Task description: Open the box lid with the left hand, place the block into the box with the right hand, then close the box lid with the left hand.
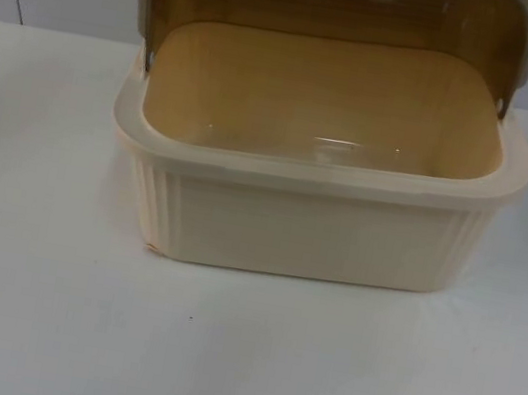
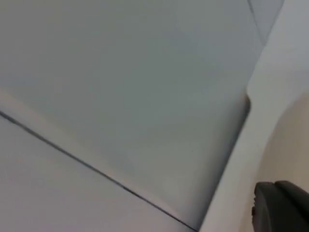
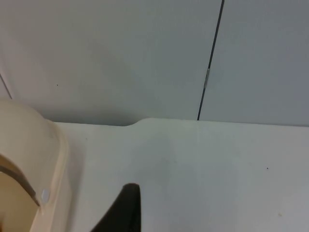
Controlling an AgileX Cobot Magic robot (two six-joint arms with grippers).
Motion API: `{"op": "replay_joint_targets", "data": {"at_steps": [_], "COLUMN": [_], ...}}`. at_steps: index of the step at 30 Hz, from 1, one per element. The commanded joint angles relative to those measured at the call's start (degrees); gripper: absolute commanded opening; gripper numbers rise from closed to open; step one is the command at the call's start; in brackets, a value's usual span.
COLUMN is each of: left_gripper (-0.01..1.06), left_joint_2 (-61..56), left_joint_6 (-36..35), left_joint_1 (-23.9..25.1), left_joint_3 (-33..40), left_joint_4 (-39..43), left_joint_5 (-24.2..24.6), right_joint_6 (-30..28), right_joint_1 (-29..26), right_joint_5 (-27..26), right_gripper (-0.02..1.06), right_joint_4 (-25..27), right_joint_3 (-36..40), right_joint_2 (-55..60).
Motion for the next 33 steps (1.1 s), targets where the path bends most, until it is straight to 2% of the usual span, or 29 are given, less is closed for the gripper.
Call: {"op": "replay_joint_targets", "data": {"at_steps": [1,6,12,15,33], "left_gripper": [0.0,0.0,0.0,0.0,0.0], "left_joint_2": [0.06,0.28,2.55,3.48,4.32], "left_joint_6": [-0.64,-0.09,0.16,0.16,-1.16], "left_joint_1": [-0.32,-0.32,-0.78,-1.67,-2.12], "left_joint_3": [-0.24,-0.24,-0.24,-0.24,3.12], "left_joint_4": [-1.32,-2.27,-4.19,-3.95,-3.59], "left_joint_5": [2.34,4.23,9.07,7.26,6.23], "right_joint_6": [-0.32,-0.32,-0.32,-0.32,-0.32], "right_joint_1": [-0.38,-0.38,-0.38,-0.38,-0.38], "right_joint_5": [0.16,0.16,0.15,0.28,0.16], "right_gripper": [1.05,1.05,1.05,1.05,1.05], "right_joint_4": [-0.06,-0.06,0.16,0.17,0.17], "right_joint_3": [-0.01,-0.01,-0.01,-0.01,-0.01], "right_joint_2": [-0.56,-0.56,-0.56,-0.56,-0.56]}}
